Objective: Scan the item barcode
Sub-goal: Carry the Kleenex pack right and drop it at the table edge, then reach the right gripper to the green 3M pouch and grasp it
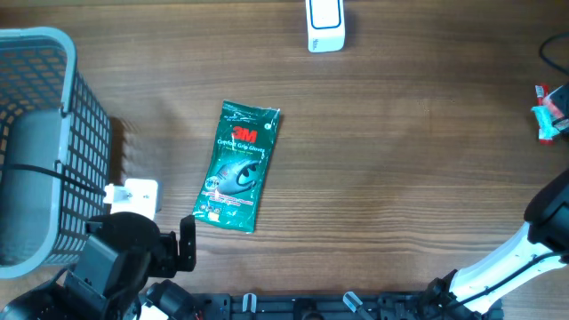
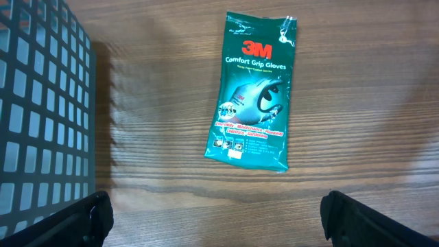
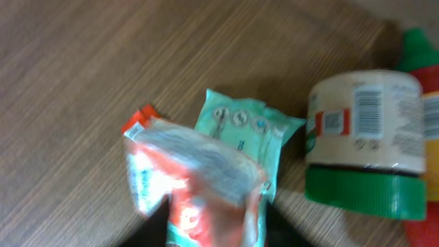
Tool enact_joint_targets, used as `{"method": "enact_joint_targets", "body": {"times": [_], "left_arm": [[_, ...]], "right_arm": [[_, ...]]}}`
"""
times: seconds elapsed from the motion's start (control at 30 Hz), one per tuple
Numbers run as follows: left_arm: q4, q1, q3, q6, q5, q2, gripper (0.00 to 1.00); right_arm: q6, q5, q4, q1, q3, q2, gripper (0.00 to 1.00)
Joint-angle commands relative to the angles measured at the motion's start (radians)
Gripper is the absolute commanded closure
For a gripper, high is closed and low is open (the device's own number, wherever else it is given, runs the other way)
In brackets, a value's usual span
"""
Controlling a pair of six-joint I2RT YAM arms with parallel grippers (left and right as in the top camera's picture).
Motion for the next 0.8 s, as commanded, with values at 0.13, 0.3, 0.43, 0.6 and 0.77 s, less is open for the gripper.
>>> {"method": "enact_joint_targets", "body": {"times": [0.13,0.3,0.43,0.6,0.77], "left_arm": [[0.002,0.003,0.003,-0.009,-0.009,-0.005,0.00],[0.002,0.003,0.003,-0.009,-0.009,-0.005,0.00],[0.002,0.003,0.003,-0.009,-0.009,-0.005,0.00],[0.002,0.003,0.003,-0.009,-0.009,-0.005,0.00],[0.002,0.003,0.003,-0.009,-0.009,-0.005,0.00]], "right_arm": [[0.174,-0.539,0.010,0.003,-0.005,-0.026,0.00],[0.360,-1.103,-0.067,0.075,-0.005,-0.026,0.00],[0.205,-1.082,-0.215,0.284,-0.005,-0.026,0.00],[0.178,-0.707,-0.344,0.602,-0.007,-0.022,0.00],[0.180,-0.428,-0.315,0.975,-0.012,-0.014,0.00]]}}
